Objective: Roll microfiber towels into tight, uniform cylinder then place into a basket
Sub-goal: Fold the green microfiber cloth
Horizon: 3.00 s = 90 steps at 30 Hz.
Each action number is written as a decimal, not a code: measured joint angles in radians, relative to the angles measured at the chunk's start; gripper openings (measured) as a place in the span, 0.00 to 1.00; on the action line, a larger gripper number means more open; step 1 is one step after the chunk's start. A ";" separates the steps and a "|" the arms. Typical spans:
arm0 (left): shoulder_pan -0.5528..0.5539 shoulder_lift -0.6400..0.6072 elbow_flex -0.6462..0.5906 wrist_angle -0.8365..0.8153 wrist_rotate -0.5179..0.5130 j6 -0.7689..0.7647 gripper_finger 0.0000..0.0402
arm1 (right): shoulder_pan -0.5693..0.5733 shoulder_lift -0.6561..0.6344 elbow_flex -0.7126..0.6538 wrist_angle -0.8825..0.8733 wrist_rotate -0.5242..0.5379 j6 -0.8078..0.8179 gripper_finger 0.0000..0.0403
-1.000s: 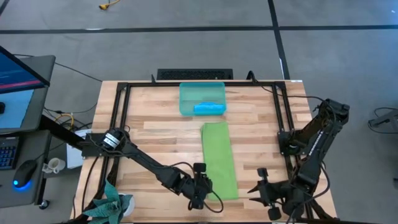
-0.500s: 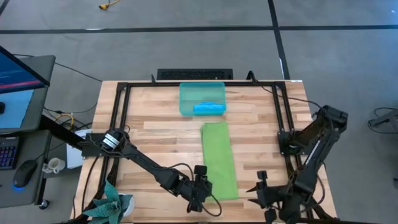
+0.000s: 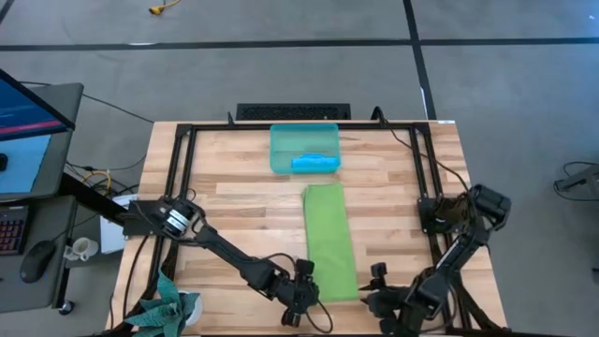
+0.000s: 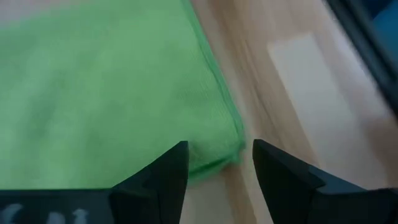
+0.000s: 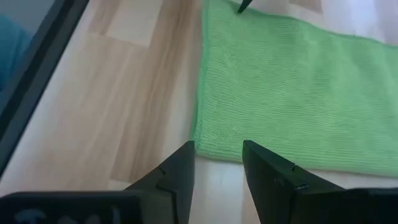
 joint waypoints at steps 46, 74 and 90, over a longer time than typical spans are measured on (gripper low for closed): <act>0.035 0.056 0.023 0.009 -0.003 -0.095 0.23 | -0.137 0.044 0.003 0.067 -0.273 -0.202 0.37; -0.079 0.064 0.291 -0.309 -0.050 -0.162 0.01 | -0.088 0.024 0.159 0.012 -0.281 -0.201 0.03; -0.192 0.061 0.615 -0.734 -0.335 -0.152 0.01 | -0.023 0.023 0.451 -0.217 -0.167 -0.209 0.01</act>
